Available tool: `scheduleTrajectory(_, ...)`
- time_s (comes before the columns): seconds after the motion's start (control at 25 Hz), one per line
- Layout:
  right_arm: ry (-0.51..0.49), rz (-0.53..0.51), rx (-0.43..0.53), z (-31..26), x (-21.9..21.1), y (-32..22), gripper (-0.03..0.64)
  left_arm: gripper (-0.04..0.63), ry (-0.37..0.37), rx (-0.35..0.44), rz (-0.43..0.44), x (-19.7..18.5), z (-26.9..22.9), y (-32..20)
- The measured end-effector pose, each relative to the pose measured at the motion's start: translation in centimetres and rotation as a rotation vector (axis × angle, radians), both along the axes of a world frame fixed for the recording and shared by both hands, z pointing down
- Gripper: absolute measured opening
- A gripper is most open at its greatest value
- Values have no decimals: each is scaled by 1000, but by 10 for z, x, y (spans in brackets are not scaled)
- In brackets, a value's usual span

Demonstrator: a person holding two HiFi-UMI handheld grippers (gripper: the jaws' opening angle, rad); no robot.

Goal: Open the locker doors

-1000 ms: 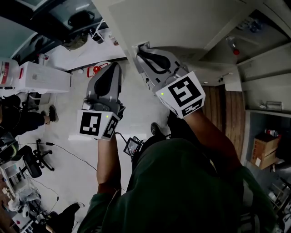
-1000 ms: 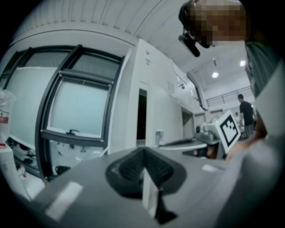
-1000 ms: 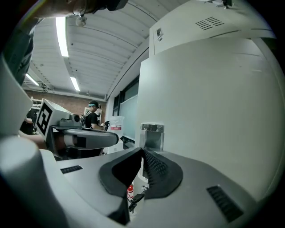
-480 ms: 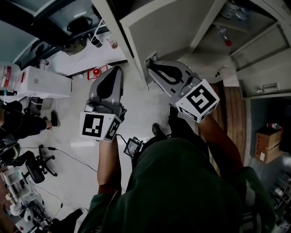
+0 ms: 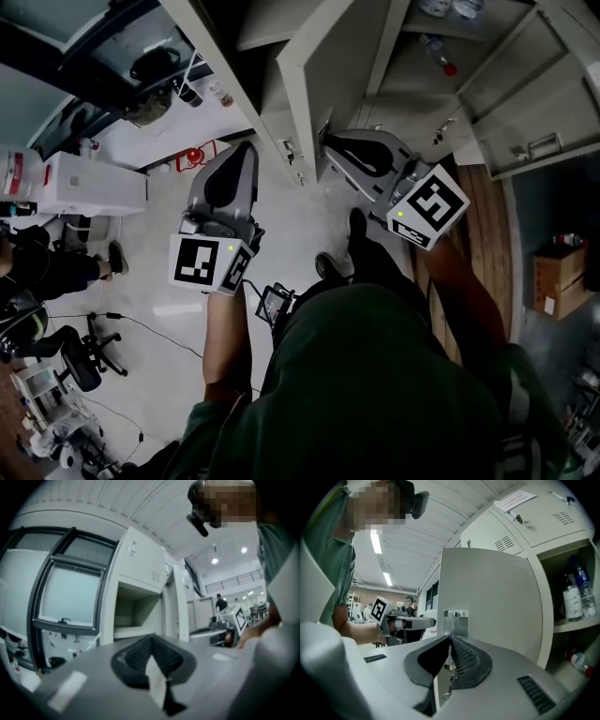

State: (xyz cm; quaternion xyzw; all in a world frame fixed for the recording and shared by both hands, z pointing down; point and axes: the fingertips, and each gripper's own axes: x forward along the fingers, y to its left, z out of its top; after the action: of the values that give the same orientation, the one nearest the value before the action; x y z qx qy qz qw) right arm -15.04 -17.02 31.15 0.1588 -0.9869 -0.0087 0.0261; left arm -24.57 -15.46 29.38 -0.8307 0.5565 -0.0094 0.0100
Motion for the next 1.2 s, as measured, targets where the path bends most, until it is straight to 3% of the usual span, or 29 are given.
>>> scheduleTrajectory(0.16,-8,85,40,-4,8,3,31,0,-3,3,10,11,-2,2)
scheduleTrajectory(0.4,-7,198,61,-3,-2,12,218,0,-4,5,-3,8,3,5)
scheduleTrajectory(0.48,28,233,65,1,-9,11,242,0,-3,5,-6,8,3,5)
scheduleTrajectory(0.64,59,296,49,7,-13,0,236,0,-1,5,-9,10,4,5)
scheduleTrajectory(0.68,58,296,50,8,-13,-1,182,0,0,4,-11,10,4,5)
scheduleTrajectory(0.8,50,287,79,3,-13,6,126,0,6,2,-13,8,4,3)
scheduleTrajectory(1.2,25,335,49,-1,28,20,127,0,13,-7,38,27,7,-1)
